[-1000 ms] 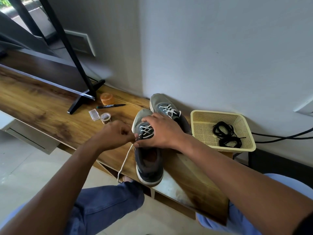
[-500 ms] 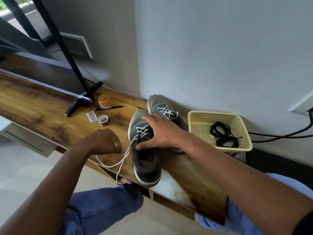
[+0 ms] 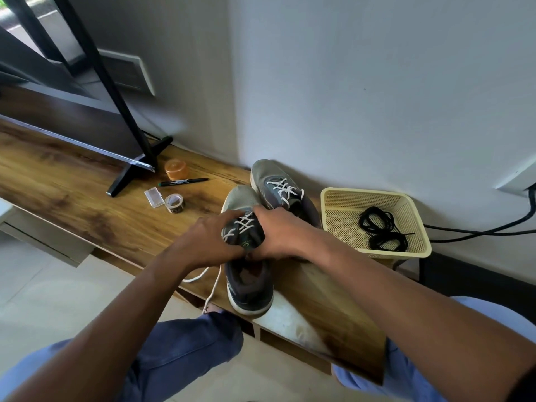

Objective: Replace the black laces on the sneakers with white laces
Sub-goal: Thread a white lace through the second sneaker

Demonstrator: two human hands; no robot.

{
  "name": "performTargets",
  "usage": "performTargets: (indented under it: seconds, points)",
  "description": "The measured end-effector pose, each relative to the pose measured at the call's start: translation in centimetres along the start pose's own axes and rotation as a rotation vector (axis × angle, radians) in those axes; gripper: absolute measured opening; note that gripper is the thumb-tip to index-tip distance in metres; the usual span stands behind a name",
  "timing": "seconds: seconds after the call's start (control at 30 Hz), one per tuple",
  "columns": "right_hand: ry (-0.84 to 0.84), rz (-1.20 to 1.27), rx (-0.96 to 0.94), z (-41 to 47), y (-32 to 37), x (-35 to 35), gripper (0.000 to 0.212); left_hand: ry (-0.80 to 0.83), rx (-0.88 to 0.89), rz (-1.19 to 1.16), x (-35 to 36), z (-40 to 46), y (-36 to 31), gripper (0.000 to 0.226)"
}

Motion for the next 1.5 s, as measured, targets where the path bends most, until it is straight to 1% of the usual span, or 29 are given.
performTargets:
  seconds: [0.1,0.2,0.27,0.33,0.4,0.43,0.47,0.5,0.53,0.57,0.6,0.63,0.7,0.73,0.77,0.87,0.97,1.1,1.2,1.3,1.37,1.43,1.5]
  points:
    - [-0.010,0.084,0.013,0.0,-0.3,0.1,0.095,-0.103,-0.070,0.017,-0.2,-0.1,0.4,0.082]
    - [-0.045,0.187,0.030,0.2,-0.8,-0.4,0.090,-0.173,-0.122,0.047,-1.1,-0.1,0.9,0.079]
    - [-0.054,0.229,0.039,0.3,-1.0,-0.6,0.091,-0.182,-0.125,0.050,-1.4,0.0,1.1,0.079]
    - [-0.052,0.217,0.036,0.3,-1.0,-0.5,0.091,-0.170,-0.119,0.050,-1.3,-0.1,1.0,0.080]
    - [-0.061,0.187,0.022,0.3,-0.9,-0.4,0.086,-0.137,-0.096,0.063,-0.9,-0.2,0.9,0.080]
    - [-0.070,0.185,0.012,0.2,-0.8,-0.4,0.082,-0.113,-0.097,0.022,-1.0,-0.3,1.1,0.078]
    - [-0.078,0.194,0.005,0.2,-0.8,-0.5,0.080,-0.089,-0.121,-0.090,-1.2,-0.3,1.6,0.072]
    - [-0.084,0.205,0.002,0.2,-0.8,-0.6,0.078,-0.071,-0.167,-0.266,-1.6,-0.4,2.1,0.059]
    - [-0.096,0.206,0.002,0.2,-0.8,-0.9,0.076,-0.071,-0.220,-0.437,-2.1,-0.5,2.8,0.041]
    - [-0.118,0.195,0.004,0.2,-0.9,-1.2,0.073,-0.091,-0.256,-0.529,-2.6,-0.5,3.1,0.030]
    - [-0.147,0.184,0.005,0.3,-1.0,-1.5,0.070,-0.112,-0.275,-0.523,-3.0,-0.3,3.3,0.022]
    - [-0.181,0.183,0.003,0.2,-1.0,-1.9,0.063,-0.119,-0.278,-0.432,-3.1,-0.2,3.3,0.018]
    - [-0.248,0.219,-0.014,0.1,-0.9,-2.3,0.045,-0.093,-0.232,-0.180,-2.5,0.2,2.8,0.022]
    - [-0.274,0.241,-0.027,0.1,-0.7,-2.4,0.036,-0.077,-0.215,-0.118,-2.1,0.4,2.6,0.025]
    - [-0.292,0.256,-0.041,0.2,-0.4,-2.5,0.029,-0.060,-0.215,-0.109,-1.8,0.5,2.6,0.027]
    - [-0.305,0.259,-0.078,0.6,0.7,-2.5,0.020,-0.037,-0.248,-0.247,-2.0,0.6,3.0,0.025]
    - [-0.321,0.272,-0.087,0.7,1.2,-2.6,0.025,-0.063,-0.196,-0.385,-2.9,0.9,1.8,0.033]
    - [-0.191,0.406,-0.115,1.2,2.3,-2.3,0.051,-0.243,-0.115,-0.509,-5.2,0.8,-0.2,0.047]
    - [-0.133,0.595,-0.152,1.1,3.0,-2.0,0.056,-0.386,0.012,-0.615,-6.9,0.5,-1.7,0.058]
    - [-0.139,0.770,-0.207,0.4,3.6,-2.5,0.046,-0.466,0.121,-0.726,-8.1,0.3,-3.2,0.062]
    - [-0.169,0.806,-0.235,0.0,4.0,-3.3,0.033,-0.446,0.164,-0.827,-8.6,0.5,-4.1,0.063]
    - [-0.236,0.842,-0.248,-0.1,4.6,-4.3,0.019,-0.431,0.192,-0.941,-9.4,0.6,-5.0,0.054]
    - [-0.287,0.965,-0.268,-0.4,5.1,-5.2,0.013,-0.442,0.181,-1.023,-9.9,0.8,-5.2,0.052]
Point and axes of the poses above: each hand's wrist, its own z-axis towards the middle knuckle, its own x-axis out of the palm, y = z × x, the point moved 6 cm from there along z, towards the middle knuckle, and after that the axes turned 2 degrees about y, right-handed, at the moved point
